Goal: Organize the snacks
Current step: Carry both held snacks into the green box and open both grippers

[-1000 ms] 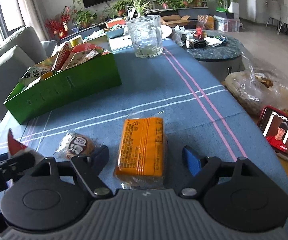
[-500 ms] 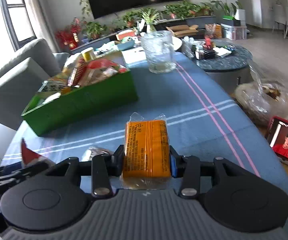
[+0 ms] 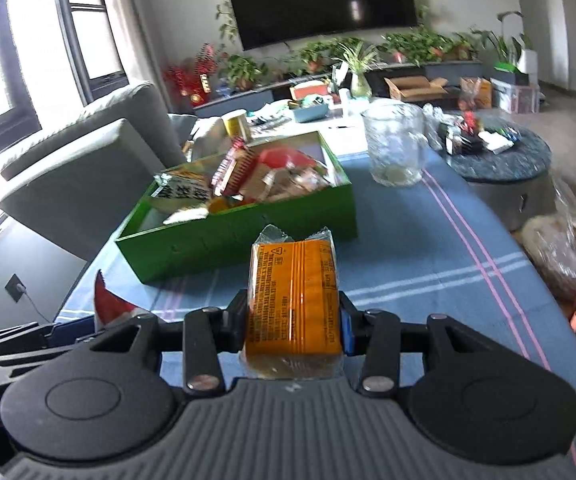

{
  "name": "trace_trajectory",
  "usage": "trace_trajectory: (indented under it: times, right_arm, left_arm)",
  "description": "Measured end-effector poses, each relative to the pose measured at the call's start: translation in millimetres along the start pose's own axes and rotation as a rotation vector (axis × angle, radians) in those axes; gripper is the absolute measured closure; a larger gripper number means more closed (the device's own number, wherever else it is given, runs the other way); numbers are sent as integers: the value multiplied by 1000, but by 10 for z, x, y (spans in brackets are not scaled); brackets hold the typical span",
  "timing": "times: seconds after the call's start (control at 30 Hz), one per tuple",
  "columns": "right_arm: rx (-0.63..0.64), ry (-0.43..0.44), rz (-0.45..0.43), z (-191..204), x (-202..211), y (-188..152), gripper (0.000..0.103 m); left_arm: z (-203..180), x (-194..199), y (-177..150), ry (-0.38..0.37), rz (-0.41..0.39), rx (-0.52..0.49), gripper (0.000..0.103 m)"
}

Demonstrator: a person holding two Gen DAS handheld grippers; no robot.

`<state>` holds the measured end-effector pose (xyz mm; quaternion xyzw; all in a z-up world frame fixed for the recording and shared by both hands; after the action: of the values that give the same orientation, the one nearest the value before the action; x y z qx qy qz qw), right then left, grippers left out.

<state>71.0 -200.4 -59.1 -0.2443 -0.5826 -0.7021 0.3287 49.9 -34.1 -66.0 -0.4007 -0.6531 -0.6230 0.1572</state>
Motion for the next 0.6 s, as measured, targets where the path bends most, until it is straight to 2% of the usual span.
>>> trace_trajectory:
  times: [0.17,0.6]
  right_arm:
    - [19,36,-3,62,-66,78,36]
    - [22,29,0,74,-144,157,36]
  left_arm:
    - [94,-31,88,38,-2,26,59]
    - [192,-103,139,29,1,58,59]
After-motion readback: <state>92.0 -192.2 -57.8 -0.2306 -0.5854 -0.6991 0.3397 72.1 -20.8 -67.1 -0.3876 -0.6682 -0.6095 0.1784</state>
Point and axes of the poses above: each gripper's, at about its wrist camera, not at the fingertips, and x roughly against the way its jaws point, z to its left, y to its top, the point moved 4 cm from there along -x, roughly the way its jaws point, and after that the axes turned 13 degrees about z, right-handed, at the moved point
